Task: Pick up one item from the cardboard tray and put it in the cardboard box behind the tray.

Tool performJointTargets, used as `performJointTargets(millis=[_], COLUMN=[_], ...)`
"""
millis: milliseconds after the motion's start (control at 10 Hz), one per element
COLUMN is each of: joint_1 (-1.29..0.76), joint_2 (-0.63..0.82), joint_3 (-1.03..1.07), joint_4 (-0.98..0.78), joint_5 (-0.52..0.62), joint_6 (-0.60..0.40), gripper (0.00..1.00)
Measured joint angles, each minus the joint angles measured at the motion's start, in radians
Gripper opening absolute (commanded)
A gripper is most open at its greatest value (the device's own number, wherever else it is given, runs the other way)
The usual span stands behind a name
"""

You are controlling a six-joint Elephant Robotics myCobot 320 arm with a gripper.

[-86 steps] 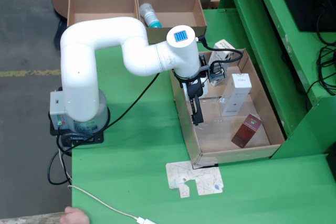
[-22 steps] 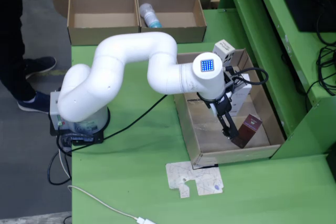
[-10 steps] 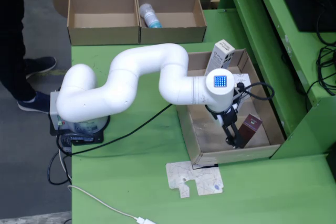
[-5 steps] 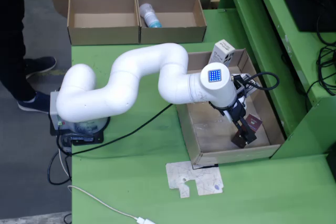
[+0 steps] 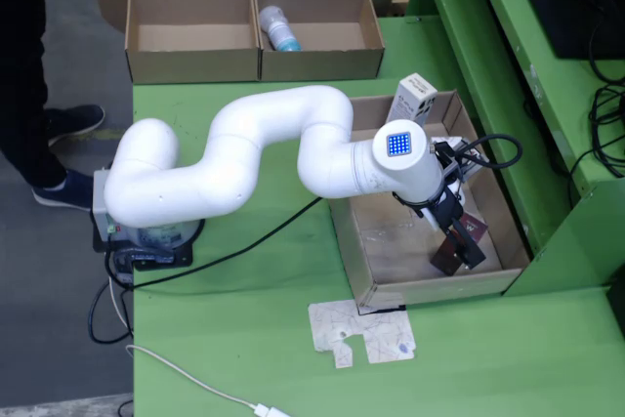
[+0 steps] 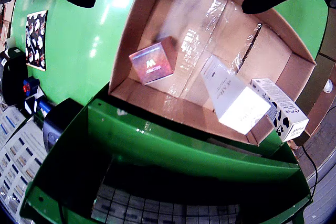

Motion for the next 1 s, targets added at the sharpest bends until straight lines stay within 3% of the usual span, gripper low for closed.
performJointTargets(millis=[500, 1000], joint_1=[0.000, 0.029], joint_2=[-0.032, -0.129], joint_3=[0.003, 0.001], joint_4=[0.092, 0.317], joint_5=[-0.014, -0.152], joint_6=[-0.011, -0.035], gripper=[1.00, 1.00])
